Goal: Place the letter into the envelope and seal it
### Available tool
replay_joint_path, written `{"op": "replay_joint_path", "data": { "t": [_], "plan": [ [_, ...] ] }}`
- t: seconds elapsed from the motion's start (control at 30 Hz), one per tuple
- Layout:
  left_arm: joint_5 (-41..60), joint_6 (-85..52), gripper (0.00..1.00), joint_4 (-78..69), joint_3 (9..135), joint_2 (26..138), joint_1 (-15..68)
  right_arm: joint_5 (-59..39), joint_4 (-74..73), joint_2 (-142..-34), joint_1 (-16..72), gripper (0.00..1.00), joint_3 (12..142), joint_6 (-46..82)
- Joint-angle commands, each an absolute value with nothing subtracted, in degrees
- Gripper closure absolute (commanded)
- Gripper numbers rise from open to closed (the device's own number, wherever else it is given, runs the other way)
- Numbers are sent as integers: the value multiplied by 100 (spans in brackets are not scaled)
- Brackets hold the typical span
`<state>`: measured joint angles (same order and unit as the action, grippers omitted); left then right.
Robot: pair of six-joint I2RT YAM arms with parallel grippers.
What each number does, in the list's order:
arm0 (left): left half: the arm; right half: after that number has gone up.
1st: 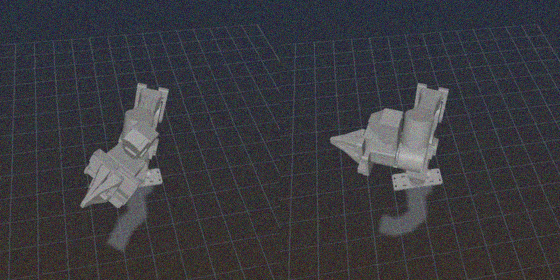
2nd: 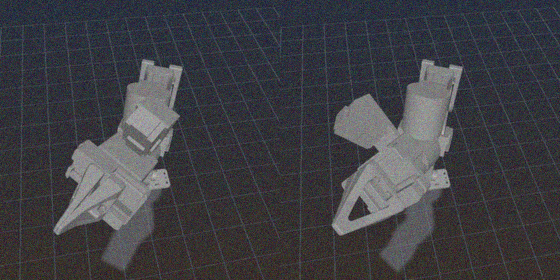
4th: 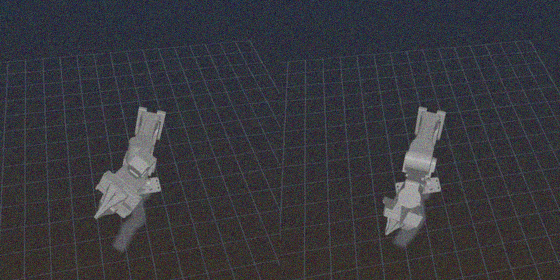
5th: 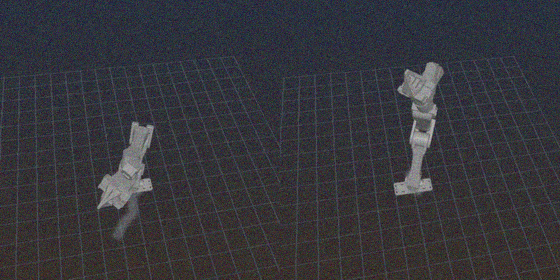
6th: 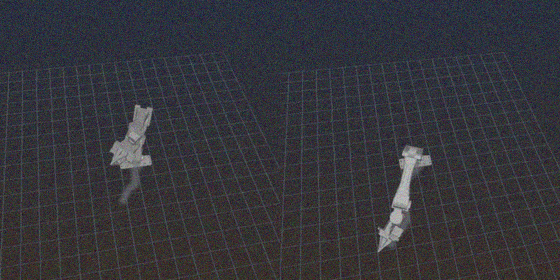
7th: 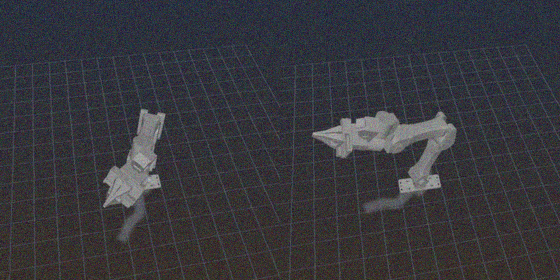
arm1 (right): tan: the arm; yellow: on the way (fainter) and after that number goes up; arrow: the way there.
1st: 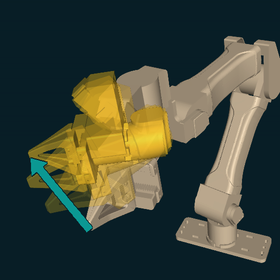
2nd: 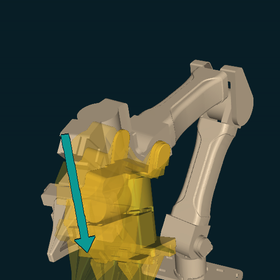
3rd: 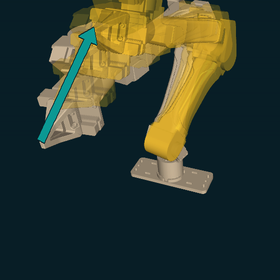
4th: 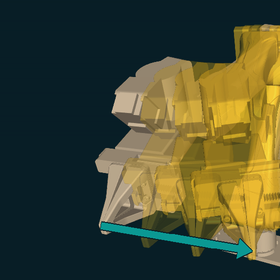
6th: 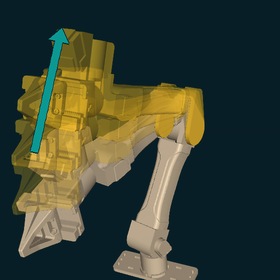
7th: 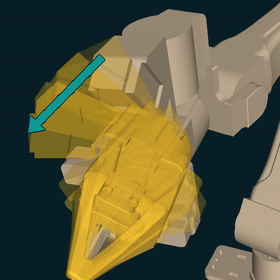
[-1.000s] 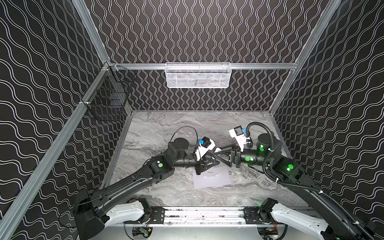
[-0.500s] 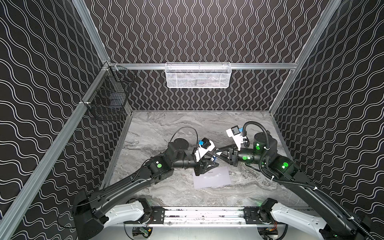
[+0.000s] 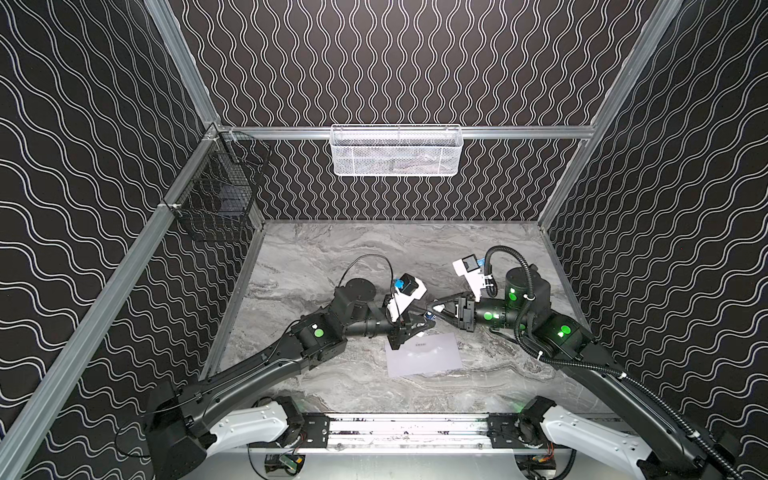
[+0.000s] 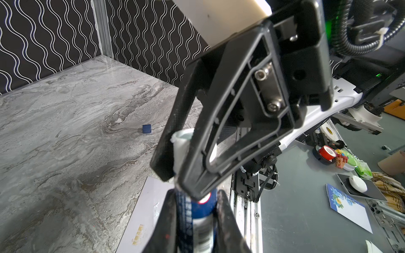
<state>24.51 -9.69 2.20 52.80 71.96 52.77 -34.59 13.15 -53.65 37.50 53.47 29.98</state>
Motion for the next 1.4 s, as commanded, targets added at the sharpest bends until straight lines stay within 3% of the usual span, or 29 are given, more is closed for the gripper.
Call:
{"op": "replay_joint_path", "data": {
  "t": [0.0,0.1,0.17,0.27,0.4,0.53,0.63,1.0,1.37],
  "plan": [
    [2668,-862,94,-54,5256,7186,5291,-3472,905,-5387,3755,79,5320,3268],
    [2549,-839,100,-17,5159,7163,5291,-3305,1356,-5375,3702,47,5496,3148],
    [2454,-852,100,-72,5016,7163,5291,-2856,2029,-5319,3644,32,5764,2898],
    [2324,-900,100,-282,4748,7208,5291,-1042,3486,-5331,3541,15,6344,2582],
    [2312,-904,100,-537,4628,7354,5300,1298,4161,-5921,2947,18,6136,2773],
    [2330,-759,100,-462,4728,7504,5300,565,4046,-7068,1112,27,5848,2457],
    [2377,-747,100,-588,4682,7607,5300,388,3671,-7825,524,32,5779,2193],
    [2615,-862,100,-720,4702,7928,5291,-476,2386,-9737,193,27,6169,1689],
    [2619,-905,100,-681,4649,7848,5293,-874,2489,-9748,219,36,5537,1644]
  ]
}}
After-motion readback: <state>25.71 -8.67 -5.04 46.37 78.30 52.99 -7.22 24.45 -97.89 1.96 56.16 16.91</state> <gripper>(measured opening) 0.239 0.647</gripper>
